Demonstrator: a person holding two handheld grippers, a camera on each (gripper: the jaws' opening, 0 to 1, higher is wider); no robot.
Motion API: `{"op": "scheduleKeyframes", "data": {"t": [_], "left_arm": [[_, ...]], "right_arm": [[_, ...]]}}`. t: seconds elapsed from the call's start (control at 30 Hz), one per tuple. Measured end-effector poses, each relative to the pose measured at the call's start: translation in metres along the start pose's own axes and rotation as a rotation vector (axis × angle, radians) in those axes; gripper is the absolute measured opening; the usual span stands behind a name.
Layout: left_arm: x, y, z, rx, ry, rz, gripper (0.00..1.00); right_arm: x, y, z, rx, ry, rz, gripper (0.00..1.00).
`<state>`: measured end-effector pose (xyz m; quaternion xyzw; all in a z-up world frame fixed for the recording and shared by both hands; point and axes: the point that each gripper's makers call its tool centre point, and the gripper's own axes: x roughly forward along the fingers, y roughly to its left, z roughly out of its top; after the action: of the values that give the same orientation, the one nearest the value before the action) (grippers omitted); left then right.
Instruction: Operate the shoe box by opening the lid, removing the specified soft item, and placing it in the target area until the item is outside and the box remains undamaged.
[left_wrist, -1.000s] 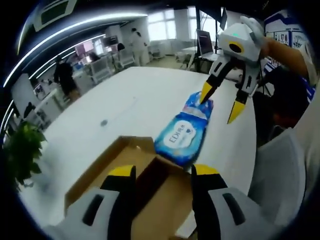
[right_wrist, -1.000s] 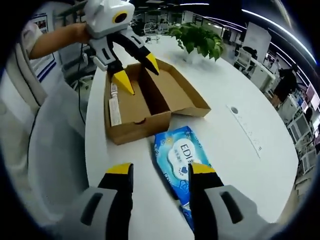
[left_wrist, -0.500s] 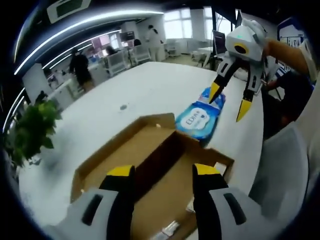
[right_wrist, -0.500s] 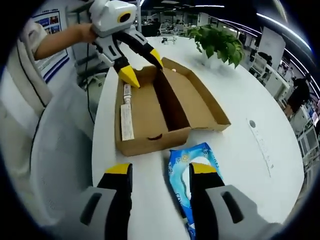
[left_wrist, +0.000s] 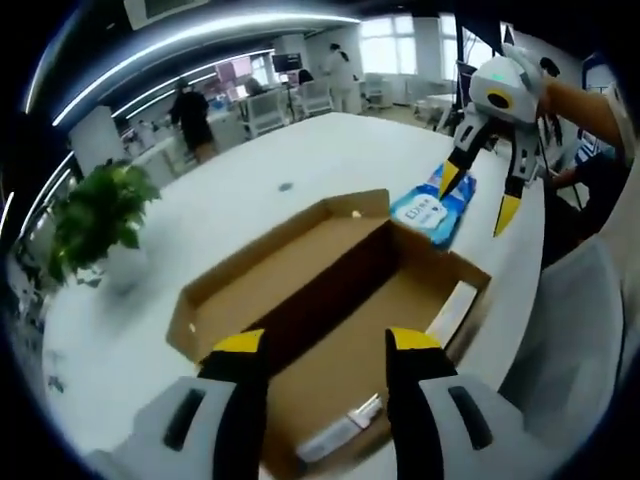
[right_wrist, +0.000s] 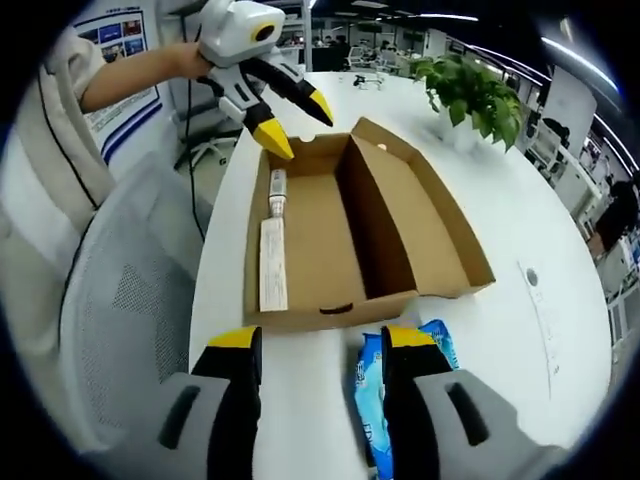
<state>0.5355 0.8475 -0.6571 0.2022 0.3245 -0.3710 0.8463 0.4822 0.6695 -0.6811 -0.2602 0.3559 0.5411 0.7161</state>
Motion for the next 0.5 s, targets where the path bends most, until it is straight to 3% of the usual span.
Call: {"op": "scheduleKeyframes", "data": {"t": [0.5], "left_arm": [[-0.027, 0.026, -0.040, -0.098, 0.013, 0.103, 0.46]], "right_arm": [[0.038, 0.012, 0.015, -0.081, 0.032, 0.095, 0.47]]}}
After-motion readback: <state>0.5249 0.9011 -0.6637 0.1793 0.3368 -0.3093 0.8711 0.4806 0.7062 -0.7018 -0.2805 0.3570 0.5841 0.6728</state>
